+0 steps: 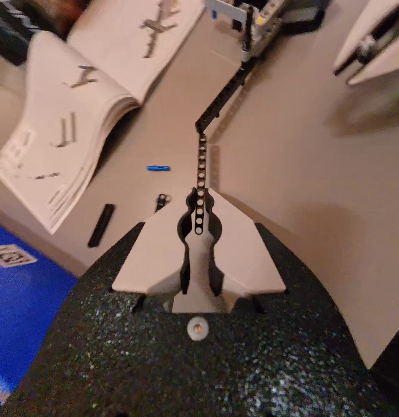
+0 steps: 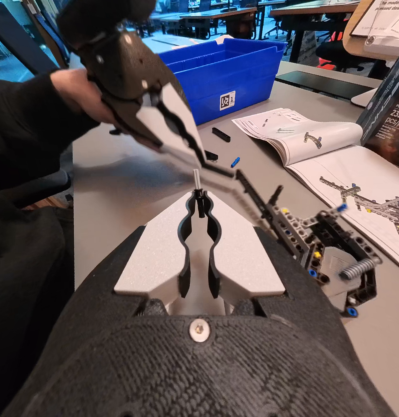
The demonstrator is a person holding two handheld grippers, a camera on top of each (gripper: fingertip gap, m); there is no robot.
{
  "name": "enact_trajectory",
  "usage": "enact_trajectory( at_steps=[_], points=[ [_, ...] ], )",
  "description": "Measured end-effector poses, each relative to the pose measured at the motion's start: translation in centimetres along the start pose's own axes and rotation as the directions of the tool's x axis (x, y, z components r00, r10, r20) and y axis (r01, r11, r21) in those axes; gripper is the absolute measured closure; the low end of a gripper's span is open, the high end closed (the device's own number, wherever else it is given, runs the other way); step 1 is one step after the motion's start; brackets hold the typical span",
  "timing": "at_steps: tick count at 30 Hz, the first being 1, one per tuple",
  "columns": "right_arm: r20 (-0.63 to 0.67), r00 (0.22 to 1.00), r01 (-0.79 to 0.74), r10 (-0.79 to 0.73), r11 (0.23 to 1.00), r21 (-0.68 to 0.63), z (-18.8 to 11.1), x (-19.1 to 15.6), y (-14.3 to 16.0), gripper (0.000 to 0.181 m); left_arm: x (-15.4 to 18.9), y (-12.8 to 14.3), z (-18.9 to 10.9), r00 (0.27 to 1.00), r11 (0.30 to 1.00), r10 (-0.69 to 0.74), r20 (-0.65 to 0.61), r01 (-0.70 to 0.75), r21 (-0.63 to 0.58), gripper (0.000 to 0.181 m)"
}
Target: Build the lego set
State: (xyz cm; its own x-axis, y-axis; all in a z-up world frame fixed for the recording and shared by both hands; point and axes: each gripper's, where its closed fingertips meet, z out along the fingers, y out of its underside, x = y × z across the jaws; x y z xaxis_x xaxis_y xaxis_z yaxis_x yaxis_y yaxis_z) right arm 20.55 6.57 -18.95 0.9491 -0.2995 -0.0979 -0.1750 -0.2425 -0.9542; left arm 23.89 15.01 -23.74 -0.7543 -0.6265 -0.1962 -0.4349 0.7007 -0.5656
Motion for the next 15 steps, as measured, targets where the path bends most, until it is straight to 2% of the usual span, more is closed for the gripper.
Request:
enact_trajectory(
  at_steps=[2,4,7,9,12,13,15],
  points=[
    [0.002,1.000,-0.001,0.001,1.000,-0.001,0.0,0.0,0.0,0.177,-3.4,-0.2,-2.3,0.988,0.995,-0.095,0.121,0.093,0.025,0.176],
    [0.005,1.000,-0.004,0.004,1.000,0.000,0.0,0.0,0.0,0.177,-7.5,0.4,-5.5,0.945,0.986,-0.168,0.279,0.161,0.050,0.176],
    [0.008,1.000,-0.007,0.007,1.000,0.007,-0.1,0.0,-0.1,0.177,-10.6,1.4,-10.5,0.894,0.963,-0.270,0.358,0.246,0.112,0.176],
    [0.012,1.000,-0.011,0.011,1.000,0.009,-0.1,0.0,-0.1,0.177,-13.2,3.6,-12.9,0.832,0.946,-0.320,0.453,0.303,0.112,0.176],
    [0.020,1.000,-0.013,0.012,1.000,0.006,-0.1,-0.1,-0.1,0.177,-16.5,8.1,-14.4,0.735,0.916,-0.355,0.577,0.398,0.056,0.176],
    [0.019,1.000,-0.012,0.012,1.000,0.006,-0.1,-0.1,-0.1,0.177,-17.0,9.2,-14.2,0.723,0.906,-0.365,0.586,0.422,0.044,0.177],
    [0.018,1.000,-0.011,0.011,1.000,0.007,-0.1,-0.1,-0.1,0.177,-16.7,10.1,-12.6,0.747,0.889,-0.410,0.523,0.456,0.046,0.176]
  ],
)
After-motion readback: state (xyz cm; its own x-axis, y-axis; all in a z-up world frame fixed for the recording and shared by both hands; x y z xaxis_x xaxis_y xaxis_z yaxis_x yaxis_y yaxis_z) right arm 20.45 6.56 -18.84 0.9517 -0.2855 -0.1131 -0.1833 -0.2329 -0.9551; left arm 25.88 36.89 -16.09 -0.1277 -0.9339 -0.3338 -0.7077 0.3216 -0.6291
